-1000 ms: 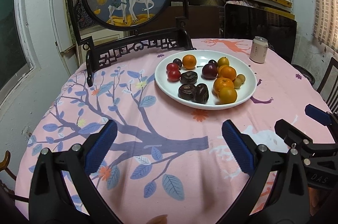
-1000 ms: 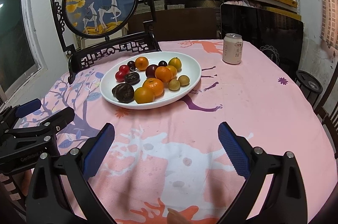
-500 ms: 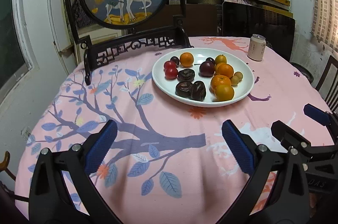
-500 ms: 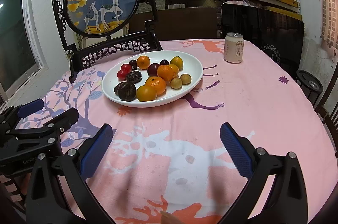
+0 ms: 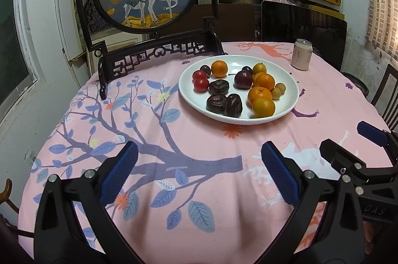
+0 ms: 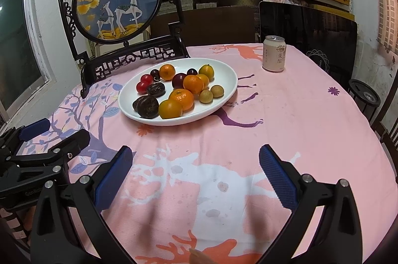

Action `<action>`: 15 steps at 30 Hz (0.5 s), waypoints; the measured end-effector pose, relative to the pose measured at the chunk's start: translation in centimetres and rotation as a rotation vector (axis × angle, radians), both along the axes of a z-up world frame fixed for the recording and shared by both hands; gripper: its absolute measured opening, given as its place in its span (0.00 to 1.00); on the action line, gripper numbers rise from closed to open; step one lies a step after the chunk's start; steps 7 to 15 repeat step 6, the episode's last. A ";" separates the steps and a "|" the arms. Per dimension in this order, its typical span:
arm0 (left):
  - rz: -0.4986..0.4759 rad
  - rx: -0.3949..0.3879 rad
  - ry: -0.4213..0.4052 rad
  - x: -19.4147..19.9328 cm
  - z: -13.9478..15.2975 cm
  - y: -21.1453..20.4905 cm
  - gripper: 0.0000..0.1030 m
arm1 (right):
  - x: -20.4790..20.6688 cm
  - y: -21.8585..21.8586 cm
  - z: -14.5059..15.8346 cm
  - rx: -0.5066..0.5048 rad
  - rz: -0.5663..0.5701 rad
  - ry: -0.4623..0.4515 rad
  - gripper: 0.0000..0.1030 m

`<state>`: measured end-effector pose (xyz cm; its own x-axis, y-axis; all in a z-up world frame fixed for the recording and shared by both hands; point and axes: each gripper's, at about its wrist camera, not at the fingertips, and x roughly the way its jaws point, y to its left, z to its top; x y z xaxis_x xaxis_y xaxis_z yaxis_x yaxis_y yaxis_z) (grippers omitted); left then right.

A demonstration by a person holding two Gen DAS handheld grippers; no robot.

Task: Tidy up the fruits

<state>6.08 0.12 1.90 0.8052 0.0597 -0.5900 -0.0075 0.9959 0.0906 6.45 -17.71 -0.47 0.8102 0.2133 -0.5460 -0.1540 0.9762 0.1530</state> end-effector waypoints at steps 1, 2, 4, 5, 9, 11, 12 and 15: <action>0.002 0.000 0.003 0.0 0.0 0.0 0.98 | 0.0 -0.1 0.0 -0.002 0.000 -0.001 0.99; -0.002 -0.001 0.004 0.1 -0.1 0.0 0.98 | 0.0 -0.1 0.0 -0.001 -0.001 -0.001 0.99; -0.003 -0.001 0.002 0.1 0.0 0.0 0.98 | 0.0 0.0 0.0 0.001 -0.002 -0.002 0.99; -0.002 0.000 -0.001 0.0 0.0 0.0 0.98 | 0.1 -0.1 0.0 0.003 -0.002 -0.001 0.99; -0.002 0.000 -0.002 0.1 0.0 0.0 0.98 | 0.1 -0.2 0.1 0.003 -0.003 -0.001 0.99; -0.002 0.000 -0.002 0.1 0.0 0.0 0.98 | 0.1 -0.2 0.1 0.003 -0.003 -0.001 0.99; -0.002 0.000 -0.002 0.1 0.0 0.0 0.98 | 0.1 -0.2 0.1 0.003 -0.003 -0.001 0.99; -0.002 0.000 -0.002 0.1 0.0 0.0 0.98 | 0.1 -0.2 0.1 0.003 -0.003 -0.001 0.99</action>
